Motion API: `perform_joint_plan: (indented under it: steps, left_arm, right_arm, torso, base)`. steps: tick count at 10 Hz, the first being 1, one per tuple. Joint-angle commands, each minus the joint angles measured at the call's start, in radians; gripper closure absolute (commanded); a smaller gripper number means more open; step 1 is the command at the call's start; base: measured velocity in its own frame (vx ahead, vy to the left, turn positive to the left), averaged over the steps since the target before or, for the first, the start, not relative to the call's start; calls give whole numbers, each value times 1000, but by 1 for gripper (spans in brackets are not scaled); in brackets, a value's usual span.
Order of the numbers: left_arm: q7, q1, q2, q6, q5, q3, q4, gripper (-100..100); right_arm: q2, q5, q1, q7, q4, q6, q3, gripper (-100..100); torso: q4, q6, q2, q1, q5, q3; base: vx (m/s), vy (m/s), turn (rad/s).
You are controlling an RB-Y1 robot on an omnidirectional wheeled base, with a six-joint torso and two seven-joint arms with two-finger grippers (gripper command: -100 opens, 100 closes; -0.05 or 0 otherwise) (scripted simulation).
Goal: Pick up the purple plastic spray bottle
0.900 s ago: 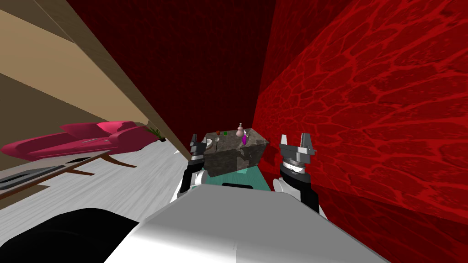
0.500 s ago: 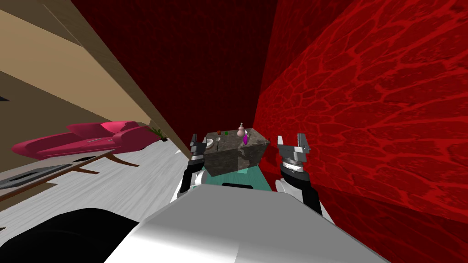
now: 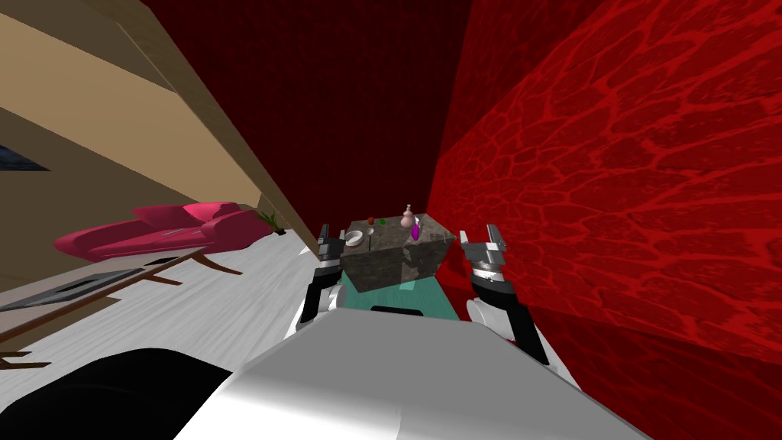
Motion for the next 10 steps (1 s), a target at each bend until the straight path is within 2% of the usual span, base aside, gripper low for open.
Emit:
perform_joint_plan:
  steps: [1, 2, 4, 5, 7, 8, 9, 10]
  left_arm:
    - [0, 0, 0, 0, 0, 0, 0, 0]
    - [0, 0, 0, 0, 0, 0, 0, 0]
    - [0, 0, 0, 0, 0, 0, 0, 0]
    - [0, 0, 0, 0, 0, 0, 0, 0]
    - [0, 0, 0, 0, 0, 0, 0, 0]
    - [0, 0, 0, 0, 0, 0, 0, 0]
    - [0, 0, 0, 0, 0, 0, 0, 0]
    - [0, 0, 0, 0, 0, 0, 0, 0]
  right_arm:
    - [-30, -37, -15, -47, 21, 50, -27, -100]
    - [-30, -37, -15, -47, 21, 59, -27, -100]
    - [-69, -86, -33, -107, 55, 124, -60, -100]
    - [-69, -86, -33, -107, 55, 126, -60, -100]
    - [-110, -139, -53, -171, 93, 187, -94, -100]
    - [-110, -139, -53, -171, 93, 199, -94, -100]
    - [-130, -167, -65, -204, 114, 234, -110, -100]
    - [-130, -167, -65, -204, 114, 236, -110, -100]
  torso:
    - [0, 0, 0, 0, 0, 0]
    - [0, 0, 1, 1, 0, 1]
    - [0, 0, -1, -2, 0, 0]
    - [0, 0, -1, -1, 0, -1]
    - [0, 0, -1, -2, 0, -1]
    - [0, 0, 0, -1, 0, 0]
    - [0, 0, 0, -2, 0, 0]
    - [0, 0, -1, -2, 0, -1]
  base:
    - [-74, 122, 42]
    - [-53, 79, 10]
    - [-33, 86, 40]
    - [-29, 80, 6]
    - [-50, 88, 42]
    - [-47, 73, 14]
    - [-27, 79, 31]
    - [-21, 66, 13]
